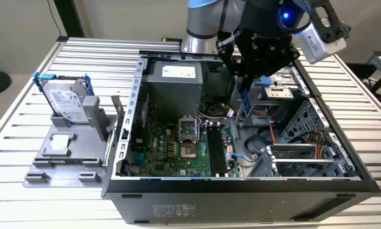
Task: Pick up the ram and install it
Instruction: 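Insert the ram into the slot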
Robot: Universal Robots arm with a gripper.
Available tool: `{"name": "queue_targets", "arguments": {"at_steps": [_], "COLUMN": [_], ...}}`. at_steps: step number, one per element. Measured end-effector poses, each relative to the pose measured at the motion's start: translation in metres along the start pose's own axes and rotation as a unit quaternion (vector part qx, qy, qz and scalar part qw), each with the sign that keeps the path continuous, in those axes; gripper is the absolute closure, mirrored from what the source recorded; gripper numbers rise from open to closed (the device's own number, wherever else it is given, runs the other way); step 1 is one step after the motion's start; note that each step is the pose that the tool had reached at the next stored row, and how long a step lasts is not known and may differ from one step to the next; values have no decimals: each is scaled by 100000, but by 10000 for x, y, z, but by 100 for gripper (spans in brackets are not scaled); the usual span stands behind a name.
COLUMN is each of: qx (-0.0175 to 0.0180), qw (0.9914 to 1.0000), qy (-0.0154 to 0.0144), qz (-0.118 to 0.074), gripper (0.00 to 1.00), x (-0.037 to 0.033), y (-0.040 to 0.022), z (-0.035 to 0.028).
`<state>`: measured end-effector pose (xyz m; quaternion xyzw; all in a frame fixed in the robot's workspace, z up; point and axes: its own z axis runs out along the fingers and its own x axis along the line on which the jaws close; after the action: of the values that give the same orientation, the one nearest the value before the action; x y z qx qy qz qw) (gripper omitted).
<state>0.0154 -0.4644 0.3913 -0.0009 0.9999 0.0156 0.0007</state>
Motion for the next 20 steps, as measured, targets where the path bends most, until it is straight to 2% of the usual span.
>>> {"name": "queue_targets", "arguments": {"at_steps": [6,12,16,20], "qx": [-6,-1,-4,0], "qw": [100000,99999,99998,99998], "qy": [-2,3,-5,-5], "qz": [81,322,550,581], "gripper": [100,100,100,100], "x": [-7,-85,-90,-91], "y": [-1,-11,-22,-22], "z": [26,66,115,124]}}
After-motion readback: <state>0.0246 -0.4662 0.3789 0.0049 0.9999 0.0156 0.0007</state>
